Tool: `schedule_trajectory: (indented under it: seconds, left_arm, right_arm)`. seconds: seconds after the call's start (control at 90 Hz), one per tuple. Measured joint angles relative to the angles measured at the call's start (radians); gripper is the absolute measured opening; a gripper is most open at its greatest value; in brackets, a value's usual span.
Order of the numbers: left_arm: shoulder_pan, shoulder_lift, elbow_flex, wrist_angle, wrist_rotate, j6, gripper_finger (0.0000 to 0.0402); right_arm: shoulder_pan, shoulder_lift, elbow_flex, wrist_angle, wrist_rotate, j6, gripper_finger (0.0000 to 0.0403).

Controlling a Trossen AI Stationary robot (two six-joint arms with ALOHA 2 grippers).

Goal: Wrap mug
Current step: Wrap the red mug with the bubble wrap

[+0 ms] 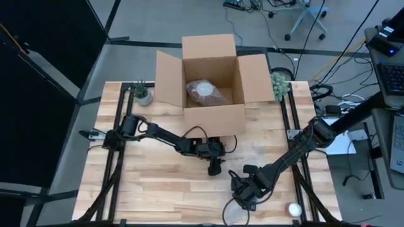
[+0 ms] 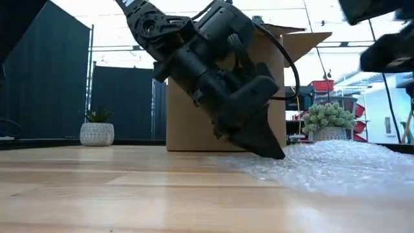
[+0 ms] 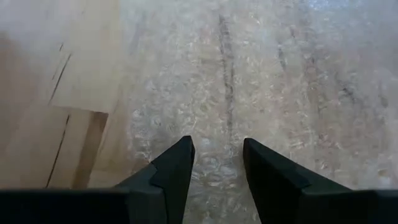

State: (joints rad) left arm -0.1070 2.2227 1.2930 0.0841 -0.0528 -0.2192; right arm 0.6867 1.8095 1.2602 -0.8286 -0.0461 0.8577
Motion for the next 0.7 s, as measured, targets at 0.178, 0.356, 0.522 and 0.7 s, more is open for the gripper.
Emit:
schedule_trajectory:
  seconds: [0.178,0.356,0.522,0.7]
  left_arm:
    - [0.0,0.0,0.0,0.003,-0.003,-0.01,0.0136]
    - [0.0,-0.024,-0.007,0.014,0.013,-0.038,0.0136]
    - [-0.015,-0.087,-0.013,-0.022,0.037,-0.073,0.0136]
    - [-0.035,-0.174,-0.015,-0.075,0.038,-0.059,0.0136]
  right_arm:
    - [0.036,0.0,0.0,0.002,0.003,0.086,0.001]
    - [0.035,0.0,0.0,0.009,0.023,0.216,0.0035]
    - [0.027,0.0,0.0,0.01,0.033,0.304,0.0074]
    - [0.028,0.0,0.0,0.011,0.038,0.309,0.0114]
